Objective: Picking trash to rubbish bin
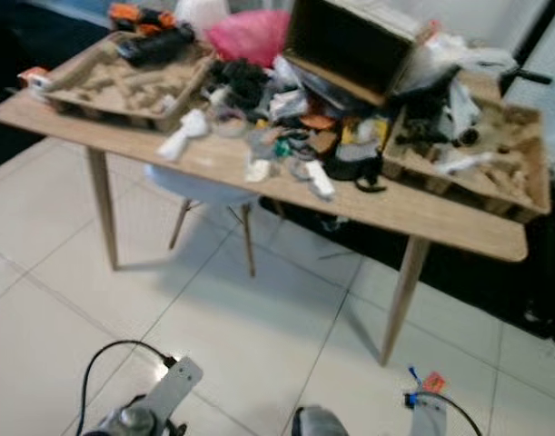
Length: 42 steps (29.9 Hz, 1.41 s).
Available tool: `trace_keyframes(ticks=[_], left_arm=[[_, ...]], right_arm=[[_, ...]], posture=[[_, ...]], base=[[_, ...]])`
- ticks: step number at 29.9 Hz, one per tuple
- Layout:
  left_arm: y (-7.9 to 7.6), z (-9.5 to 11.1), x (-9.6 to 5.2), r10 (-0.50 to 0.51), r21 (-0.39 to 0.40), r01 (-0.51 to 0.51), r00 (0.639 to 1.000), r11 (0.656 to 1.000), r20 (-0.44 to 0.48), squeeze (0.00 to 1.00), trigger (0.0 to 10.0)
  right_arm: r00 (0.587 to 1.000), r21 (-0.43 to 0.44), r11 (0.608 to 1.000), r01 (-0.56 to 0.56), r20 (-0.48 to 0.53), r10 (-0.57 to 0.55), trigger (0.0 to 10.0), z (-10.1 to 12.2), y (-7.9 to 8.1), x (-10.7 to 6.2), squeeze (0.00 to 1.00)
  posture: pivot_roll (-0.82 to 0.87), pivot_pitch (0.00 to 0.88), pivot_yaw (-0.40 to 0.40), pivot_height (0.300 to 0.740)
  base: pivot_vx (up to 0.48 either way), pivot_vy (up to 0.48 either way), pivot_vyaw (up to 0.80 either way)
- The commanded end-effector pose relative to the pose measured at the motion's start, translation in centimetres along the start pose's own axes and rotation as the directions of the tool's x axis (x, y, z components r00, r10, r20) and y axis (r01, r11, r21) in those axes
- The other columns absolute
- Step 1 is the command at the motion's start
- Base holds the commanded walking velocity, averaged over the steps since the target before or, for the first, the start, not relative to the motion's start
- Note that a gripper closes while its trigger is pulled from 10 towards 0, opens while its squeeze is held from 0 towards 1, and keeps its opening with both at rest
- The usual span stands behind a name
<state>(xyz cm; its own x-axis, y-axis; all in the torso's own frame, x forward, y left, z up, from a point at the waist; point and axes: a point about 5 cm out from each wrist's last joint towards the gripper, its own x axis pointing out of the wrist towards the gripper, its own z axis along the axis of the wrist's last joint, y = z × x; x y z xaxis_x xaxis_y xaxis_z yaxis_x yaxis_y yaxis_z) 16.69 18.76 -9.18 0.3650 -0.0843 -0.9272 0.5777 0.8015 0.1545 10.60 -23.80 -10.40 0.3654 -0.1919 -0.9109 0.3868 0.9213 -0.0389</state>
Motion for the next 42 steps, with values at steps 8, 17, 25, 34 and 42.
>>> trace_keyframes(ticks=[8, 17, 25, 34, 42], left_arm=[[-0.3, -0.8, 0.0, -0.006, 0.005, 0.006, 1.000, 1.000, -0.030, 0.00, 10.0], [-0.2, -0.8, 0.0, -0.006, 0.008, 0.006, 1.000, 1.000, -0.030, 0.00, 10.0], [-0.2, -0.8, 0.0, 0.005, -0.007, -0.005, 1.000, 1.000, -0.025, 0.00, 10.0], [0.4, -0.8, -0.1, 0.143, -0.212, -0.132, 0.989, 0.968, 0.039, 0.00, 10.0], [7.5, 6.9, -2.0, 0.375, -0.344, -0.281, 0.894, 0.896, 0.247, 0.00, 10.0]], right_arm=[[0.999, 0.016, 1.000, 0.003, -0.034, -0.002, 10.0, -1.1, -0.1, -0.1, 0.00], [0.999, 0.013, 1.000, 0.001, -0.041, 0.000, 10.0, -1.6, -0.1, -0.2, 0.00], [1.000, 0.026, 1.000, -0.006, -0.016, 0.006, 10.0, -1.4, 0.5, -0.1, 0.00], [0.985, -0.059, 0.998, -0.023, 0.170, 0.033, 10.0, 4.4, 0.3, 0.1, 0.00], [0.935, -0.121, 0.992, -0.045, 0.343, 0.084, 10.0, 10.4, 0.9, -0.4, 0.00]], posture=[[0.15, 0.092, -0.030, 0.740], [0.15, 0.093, -0.027, 0.740], [0.15, 0.093, -0.027, 0.740], [0.15, 0.090, -0.029, 0.740], [0.16, 0.082, -0.041, 0.740]], base=[[0.000, 0.000, -0.80], [0.000, 0.000, -0.80], [0.000, 0.000, -0.75], [0.000, 0.000, -0.05], [0.000, 0.000, 0.68]])
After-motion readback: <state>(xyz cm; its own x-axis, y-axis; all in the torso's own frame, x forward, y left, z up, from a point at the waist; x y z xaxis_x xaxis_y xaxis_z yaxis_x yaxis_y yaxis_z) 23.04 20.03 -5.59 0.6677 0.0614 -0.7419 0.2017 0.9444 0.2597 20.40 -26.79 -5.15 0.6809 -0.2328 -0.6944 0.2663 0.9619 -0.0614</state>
